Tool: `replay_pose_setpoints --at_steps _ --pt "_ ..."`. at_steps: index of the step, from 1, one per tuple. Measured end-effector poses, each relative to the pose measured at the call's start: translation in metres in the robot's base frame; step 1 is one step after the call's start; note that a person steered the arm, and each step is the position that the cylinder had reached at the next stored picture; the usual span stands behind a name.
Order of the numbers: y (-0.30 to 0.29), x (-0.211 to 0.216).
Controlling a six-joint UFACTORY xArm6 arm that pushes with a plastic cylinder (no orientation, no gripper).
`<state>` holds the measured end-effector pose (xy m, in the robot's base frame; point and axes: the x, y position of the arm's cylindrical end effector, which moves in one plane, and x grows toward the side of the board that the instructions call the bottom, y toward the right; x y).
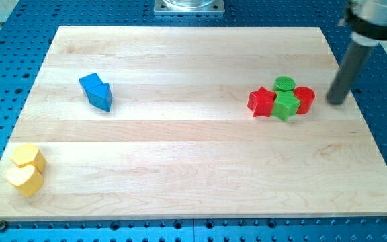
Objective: Separate the green star from the red blocks
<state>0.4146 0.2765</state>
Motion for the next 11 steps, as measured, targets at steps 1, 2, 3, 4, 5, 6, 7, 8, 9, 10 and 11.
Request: replay_pose_setpoints --at_steps 1,2,3,4,5,6,7,8,9,10,11 --pt "-0.037 0.015" --pt "-0.074 0.016" --pt "-0.048 -0.006" --pt "-0.054 -0.017" --pt "-0.082 -0.007" --pt "-0.109 0.002" --pt "-0.141 0.009" --pt "-0.173 0.013" --pt "-0.117 0.013" --pt "-0.096 0.013" --pt "-0.134 0.010"
